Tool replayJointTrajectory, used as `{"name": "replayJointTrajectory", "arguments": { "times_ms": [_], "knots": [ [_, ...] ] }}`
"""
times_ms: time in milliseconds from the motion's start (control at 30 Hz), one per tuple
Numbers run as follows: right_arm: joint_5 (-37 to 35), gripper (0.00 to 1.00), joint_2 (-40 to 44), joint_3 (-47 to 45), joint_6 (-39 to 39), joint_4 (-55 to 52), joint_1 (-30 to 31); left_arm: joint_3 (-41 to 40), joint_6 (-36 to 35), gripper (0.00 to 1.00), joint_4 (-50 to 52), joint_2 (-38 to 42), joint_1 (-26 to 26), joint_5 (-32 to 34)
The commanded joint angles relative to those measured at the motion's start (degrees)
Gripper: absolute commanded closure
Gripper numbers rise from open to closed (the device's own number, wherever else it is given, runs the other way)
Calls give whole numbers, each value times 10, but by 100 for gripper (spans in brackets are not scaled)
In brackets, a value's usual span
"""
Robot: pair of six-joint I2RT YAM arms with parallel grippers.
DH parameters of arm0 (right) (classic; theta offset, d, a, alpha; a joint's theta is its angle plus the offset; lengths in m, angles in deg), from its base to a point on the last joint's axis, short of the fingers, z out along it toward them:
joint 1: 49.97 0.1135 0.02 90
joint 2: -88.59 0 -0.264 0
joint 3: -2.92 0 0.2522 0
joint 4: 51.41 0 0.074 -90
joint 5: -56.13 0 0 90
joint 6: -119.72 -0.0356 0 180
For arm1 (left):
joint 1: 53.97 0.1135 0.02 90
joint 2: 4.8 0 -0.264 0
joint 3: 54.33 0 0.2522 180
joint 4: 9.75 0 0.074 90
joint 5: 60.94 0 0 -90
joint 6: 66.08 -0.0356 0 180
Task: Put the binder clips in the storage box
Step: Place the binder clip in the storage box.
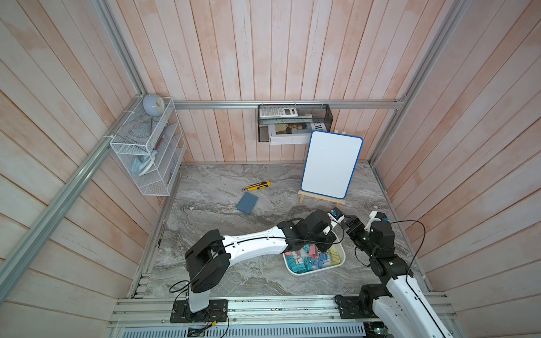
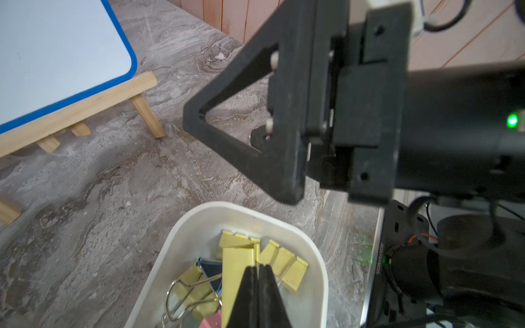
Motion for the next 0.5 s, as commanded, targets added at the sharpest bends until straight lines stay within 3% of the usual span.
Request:
{"name": "replayJointTrajectory", "arguments": {
  "times_ms": [0,67,167,233,367,467],
  "knots": [
    [-6,10,13,-7,0,-24,-8,25,5,100,-29,-34,-1,-17],
    [-6,10,20,-7,6,-32,-9,27,10,97,-34,-41,-2,-21],
    [-8,10,29,-6,17,-39,-11,22,15,72,-38,-39,-2,-17],
    [-11,10,33,-6,23,-41,-12,17,17,62,-42,-28,-2,-9],
    [-15,10,32,-3,39,-36,-13,-7,19,56,-57,21,-2,22],
    [-18,10,29,1,66,-24,-13,-41,18,55,-72,88,1,80]
  ]
}}
